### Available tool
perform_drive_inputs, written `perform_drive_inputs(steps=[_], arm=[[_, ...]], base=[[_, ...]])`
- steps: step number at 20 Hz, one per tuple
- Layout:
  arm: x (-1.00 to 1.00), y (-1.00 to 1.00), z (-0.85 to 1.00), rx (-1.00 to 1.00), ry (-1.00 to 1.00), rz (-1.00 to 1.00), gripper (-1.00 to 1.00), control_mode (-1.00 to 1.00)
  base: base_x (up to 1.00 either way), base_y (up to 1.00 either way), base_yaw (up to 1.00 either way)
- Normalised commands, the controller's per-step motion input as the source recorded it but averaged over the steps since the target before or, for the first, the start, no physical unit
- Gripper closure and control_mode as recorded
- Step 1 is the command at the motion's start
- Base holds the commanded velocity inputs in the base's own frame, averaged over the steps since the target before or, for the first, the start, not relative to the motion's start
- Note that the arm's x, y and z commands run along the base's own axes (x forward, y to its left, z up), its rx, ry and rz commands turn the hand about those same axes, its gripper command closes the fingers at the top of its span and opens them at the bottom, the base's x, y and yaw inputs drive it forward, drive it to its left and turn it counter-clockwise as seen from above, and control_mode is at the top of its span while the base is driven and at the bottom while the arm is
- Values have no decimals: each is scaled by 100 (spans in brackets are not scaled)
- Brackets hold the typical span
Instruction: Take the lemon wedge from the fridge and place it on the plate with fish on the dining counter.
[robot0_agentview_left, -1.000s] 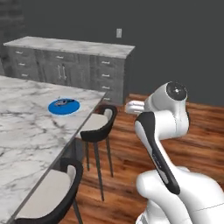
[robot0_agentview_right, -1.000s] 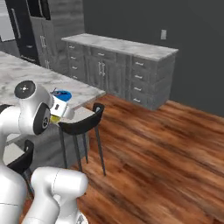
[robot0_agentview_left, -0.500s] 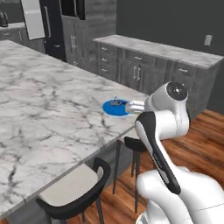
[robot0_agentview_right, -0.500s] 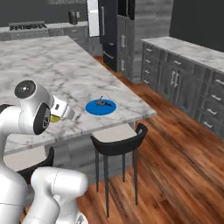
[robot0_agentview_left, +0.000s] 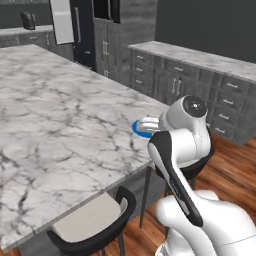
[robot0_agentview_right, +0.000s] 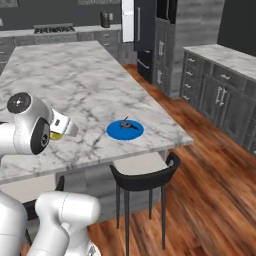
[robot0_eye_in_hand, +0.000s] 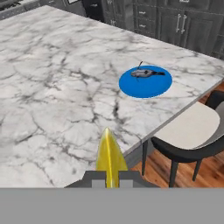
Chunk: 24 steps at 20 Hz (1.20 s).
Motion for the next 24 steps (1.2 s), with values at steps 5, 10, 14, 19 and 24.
perform_drive_inputs(steps=[5, 10, 14, 19, 24], arm=[[0, 0, 0, 0, 0, 0, 100, 100], [0, 0, 0, 0, 0, 0, 100, 100], [0, 0, 0, 0, 0, 0, 100, 100], [0, 0, 0, 0, 0, 0, 100, 100], [0, 0, 0, 0, 0, 0, 100, 100]], base=[[88, -26, 0], [-6, -67, 5], [-7, -52, 6], [56, -31, 0], [77, -18, 0]])
